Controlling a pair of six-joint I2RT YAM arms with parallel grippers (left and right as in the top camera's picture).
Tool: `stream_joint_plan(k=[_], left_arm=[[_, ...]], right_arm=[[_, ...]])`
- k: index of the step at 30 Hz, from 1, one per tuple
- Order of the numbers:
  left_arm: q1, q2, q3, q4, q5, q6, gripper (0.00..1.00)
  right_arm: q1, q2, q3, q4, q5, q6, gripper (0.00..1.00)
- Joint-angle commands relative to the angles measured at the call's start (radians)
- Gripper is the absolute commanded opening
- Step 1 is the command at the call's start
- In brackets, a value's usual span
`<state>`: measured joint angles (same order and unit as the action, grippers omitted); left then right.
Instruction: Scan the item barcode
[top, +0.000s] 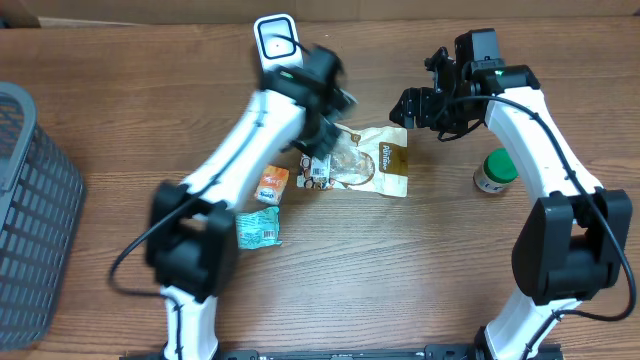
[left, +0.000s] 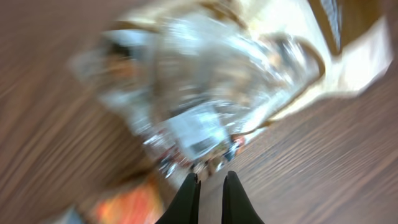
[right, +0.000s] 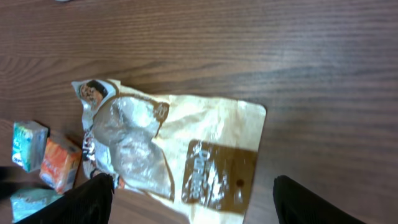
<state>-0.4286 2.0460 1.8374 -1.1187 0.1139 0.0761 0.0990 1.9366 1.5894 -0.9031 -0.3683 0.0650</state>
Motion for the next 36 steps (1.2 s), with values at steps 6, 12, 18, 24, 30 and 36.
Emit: stream_joint_plan(k=[6, 12, 18, 24, 30, 36], left_arm=[[0.142, -0.101, 0.028, -0.068, 0.045, -0.493, 0.04], [0.15, -0.093, 0.028, -0.082, 0.044, -0.55, 0.04], [0.122, -0.092, 0.028, -0.082, 0.044, -0.556, 0.04], [0.098, -0.092, 0.027, -0.074, 0.039, -0.556, 0.04], [0.093, -0.089, 0.018, -0.058, 0.037, -0.556, 0.04], [0.092, -0.088, -0.004, -0.051, 0.037, -0.556, 0.04]], right_arm=[[0.036, 0.139, 0.014, 0.147, -0.018, -0.044, 0.57], [0.077, 0.182, 0.014, 0.28, 0.048, 0.013, 0.29], [0.096, 0.229, 0.014, 0.302, 0.117, 0.112, 0.16], [0.096, 0.232, 0.014, 0.221, 0.142, 0.153, 0.17], [0.096, 0.234, -0.023, 0.138, 0.169, 0.152, 0.23], [0.097, 0.234, -0.046, 0.018, 0.139, 0.152, 0.23]])
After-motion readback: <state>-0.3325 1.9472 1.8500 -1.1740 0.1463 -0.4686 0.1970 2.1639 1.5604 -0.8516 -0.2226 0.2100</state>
